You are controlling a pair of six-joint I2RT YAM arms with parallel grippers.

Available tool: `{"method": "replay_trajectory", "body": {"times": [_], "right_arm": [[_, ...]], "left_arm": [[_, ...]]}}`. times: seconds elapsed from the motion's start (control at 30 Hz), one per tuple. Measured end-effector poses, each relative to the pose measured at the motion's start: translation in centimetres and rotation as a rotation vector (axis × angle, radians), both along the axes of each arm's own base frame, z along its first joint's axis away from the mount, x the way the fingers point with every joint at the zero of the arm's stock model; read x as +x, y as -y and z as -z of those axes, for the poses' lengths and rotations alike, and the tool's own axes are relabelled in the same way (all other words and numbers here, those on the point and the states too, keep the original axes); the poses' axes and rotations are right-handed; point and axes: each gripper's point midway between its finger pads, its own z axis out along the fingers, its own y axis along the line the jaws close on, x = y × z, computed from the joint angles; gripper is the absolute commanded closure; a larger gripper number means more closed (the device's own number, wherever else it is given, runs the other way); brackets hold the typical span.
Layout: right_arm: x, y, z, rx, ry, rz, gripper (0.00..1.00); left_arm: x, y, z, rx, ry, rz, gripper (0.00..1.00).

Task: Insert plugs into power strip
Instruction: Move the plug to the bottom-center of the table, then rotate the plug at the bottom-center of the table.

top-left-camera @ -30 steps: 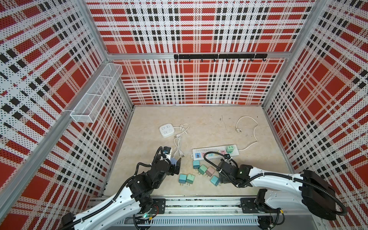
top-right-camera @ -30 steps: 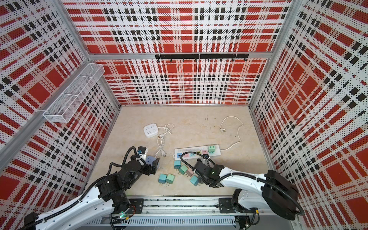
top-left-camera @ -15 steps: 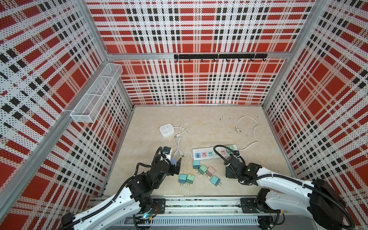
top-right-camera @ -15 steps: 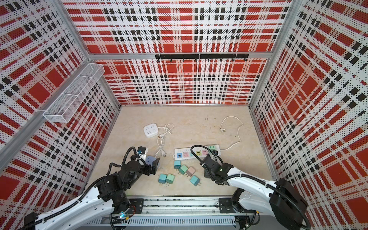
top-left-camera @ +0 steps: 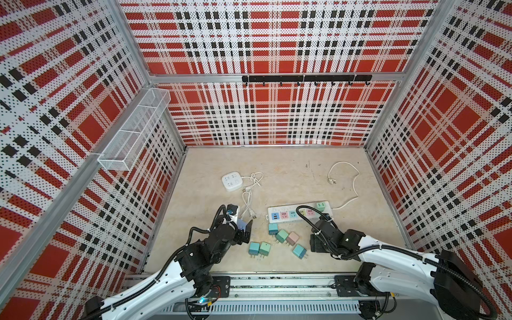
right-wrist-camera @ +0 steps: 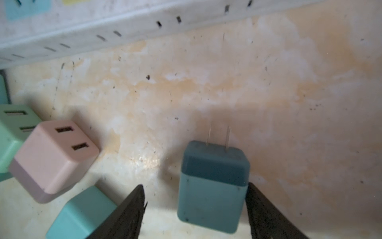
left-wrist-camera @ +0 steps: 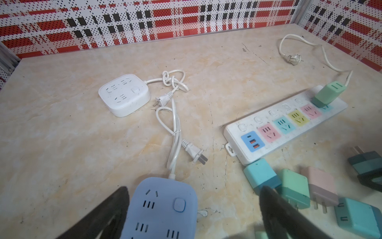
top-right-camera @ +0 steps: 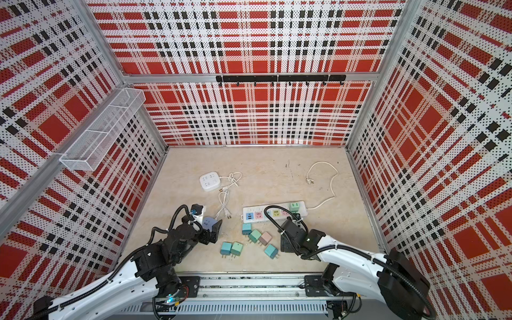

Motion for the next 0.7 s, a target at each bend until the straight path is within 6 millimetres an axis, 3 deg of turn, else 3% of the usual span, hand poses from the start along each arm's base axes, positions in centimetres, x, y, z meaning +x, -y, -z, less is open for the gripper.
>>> {"method": "replay_trajectory", "body": {"times": [0.17, 0.33, 0.7], "right_arm": [[-0.9, -0.9, 0.4, 0.051, -0.015, -0.021, 0.30], [-1.1, -2.9, 0.0, 0.138, -0.021, -0.045, 0.32], [0.5, -6.6, -0.2, 0.217, -0.010, -0.072, 0.35]], "left_arm": [[-0.1, -0.1, 0.1, -0.002, 0.002, 0.001, 0.00], [-0.1, -0.1, 0.1, -0.002, 0.002, 0.001, 0.01], [-0.1, 0.0, 0.1, -0.001, 0.002, 0.003, 0.00]]}}
